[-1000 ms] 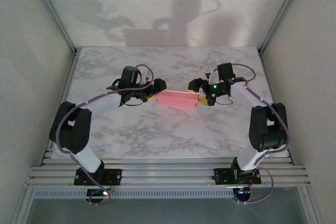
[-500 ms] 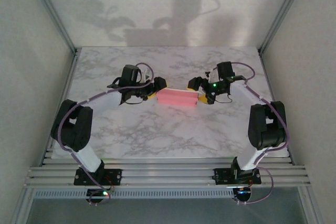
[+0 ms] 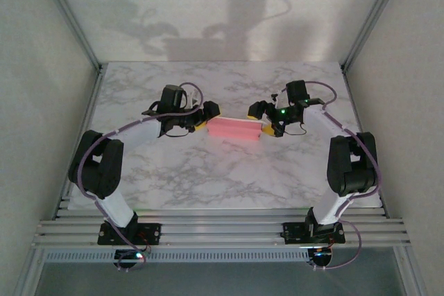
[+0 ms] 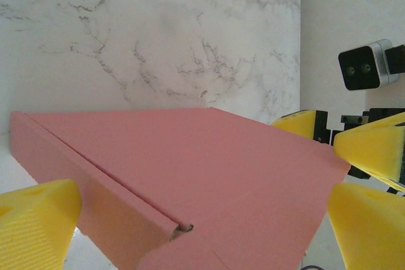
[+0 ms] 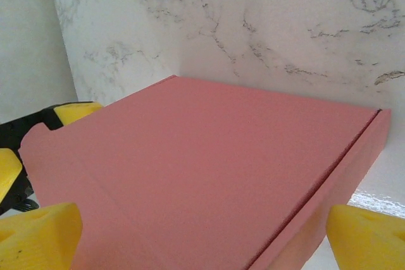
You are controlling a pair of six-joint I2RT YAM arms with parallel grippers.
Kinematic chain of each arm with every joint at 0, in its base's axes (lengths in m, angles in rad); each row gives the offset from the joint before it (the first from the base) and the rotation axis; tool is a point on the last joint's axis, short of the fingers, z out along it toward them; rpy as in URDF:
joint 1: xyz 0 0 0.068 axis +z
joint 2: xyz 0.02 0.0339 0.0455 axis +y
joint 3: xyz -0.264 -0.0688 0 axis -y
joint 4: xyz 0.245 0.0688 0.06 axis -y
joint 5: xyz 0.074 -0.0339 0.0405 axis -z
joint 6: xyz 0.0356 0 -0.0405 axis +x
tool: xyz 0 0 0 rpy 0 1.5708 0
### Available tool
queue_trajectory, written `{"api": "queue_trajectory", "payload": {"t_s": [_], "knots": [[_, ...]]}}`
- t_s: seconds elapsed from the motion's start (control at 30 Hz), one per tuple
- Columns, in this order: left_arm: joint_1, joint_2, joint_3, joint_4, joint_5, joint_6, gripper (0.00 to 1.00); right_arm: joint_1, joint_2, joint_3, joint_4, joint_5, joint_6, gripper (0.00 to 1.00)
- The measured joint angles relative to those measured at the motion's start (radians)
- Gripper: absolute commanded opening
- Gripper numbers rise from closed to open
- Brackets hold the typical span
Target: Fold the paper box
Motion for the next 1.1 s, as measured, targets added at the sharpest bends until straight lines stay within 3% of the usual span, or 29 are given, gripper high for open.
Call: {"api": "queue_trajectory", "payload": {"t_s": [0.53, 0.8, 1.1], "knots": [[0.006, 0.014, 0.019, -0.023, -0.003, 0.026, 0.99, -0.002, 0.01, 0.003, -0.001, 0.025, -0.009, 0.99], [0.006, -0.047, -0.083, -0.111, -0.005, 0.14, 0.99, 0.014, -0.076, -0.175, 0.035, 0.034, -0.05, 0.99], [-0.023, -0.112, -0.202, -0.162, 0.008, 0.216, 0.99, 0.102, -0.207, -0.36, 0.093, 0.053, -0.041, 0.99]]}}
